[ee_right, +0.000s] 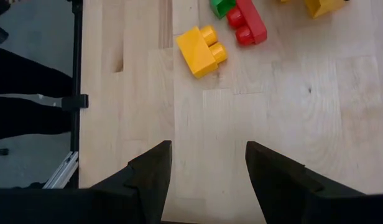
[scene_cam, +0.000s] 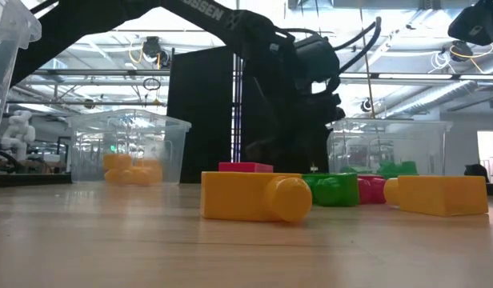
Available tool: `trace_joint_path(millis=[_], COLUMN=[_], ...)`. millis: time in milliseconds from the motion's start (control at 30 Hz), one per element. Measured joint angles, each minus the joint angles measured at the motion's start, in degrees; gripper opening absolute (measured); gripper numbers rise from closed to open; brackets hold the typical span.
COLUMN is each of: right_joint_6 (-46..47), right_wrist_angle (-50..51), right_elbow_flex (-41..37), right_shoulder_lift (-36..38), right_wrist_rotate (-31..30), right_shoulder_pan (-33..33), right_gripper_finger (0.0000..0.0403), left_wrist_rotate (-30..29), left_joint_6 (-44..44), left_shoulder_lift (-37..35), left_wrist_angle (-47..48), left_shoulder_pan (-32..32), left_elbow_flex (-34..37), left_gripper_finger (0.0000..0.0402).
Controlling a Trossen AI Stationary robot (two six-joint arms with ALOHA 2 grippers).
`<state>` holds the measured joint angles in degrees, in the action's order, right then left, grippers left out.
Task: Sort blocks
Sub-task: Put the yellow game piece into the top left transparent bin
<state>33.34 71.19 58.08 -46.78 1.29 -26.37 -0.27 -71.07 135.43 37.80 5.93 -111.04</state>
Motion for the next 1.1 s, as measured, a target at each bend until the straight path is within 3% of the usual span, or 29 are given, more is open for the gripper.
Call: trace_joint_path(millis=[200,567,733,867,1100], right_joint_6=[0.0,-0.2,0.0,0.1,0.0], right_wrist_angle=[-0.3,-1.3,-2.4,-3.3,-3.8], right_elbow_flex=[0.0,0.0,0.0,0.0,0.0], right_shoulder_lift=[0.0,0.0,0.0,0.0,0.0], right_wrist_rotate=[-0.1,-1.8,-1.8,-2.6,-4.8], right_shoulder_pan=[0.0,0.0,0.0,0.0,0.0], right_gripper_finger=[0.0201,0.0201,0.0201,0.0201,0.0201], left_wrist_rotate=[0.9,3.5,2.8,-1.9,-3.4], left_joint_6=[-0.3,0.1,0.3,5.3,11.8], left_shoulder_lift=[0.1,0.0,0.0,-0.2,-0.3], left_wrist_angle=[0.4,1.3,1.4,2.4,6.8], left_shoulder_pan=[-0.1,-0.8,-1.2,-1.6,-1.5], left_elbow_flex=[0.0,-0.1,-0.1,-0.6,-6.5], left_gripper_finger=[0.0147,0.0012,0.0009,0.0009,0.0009])
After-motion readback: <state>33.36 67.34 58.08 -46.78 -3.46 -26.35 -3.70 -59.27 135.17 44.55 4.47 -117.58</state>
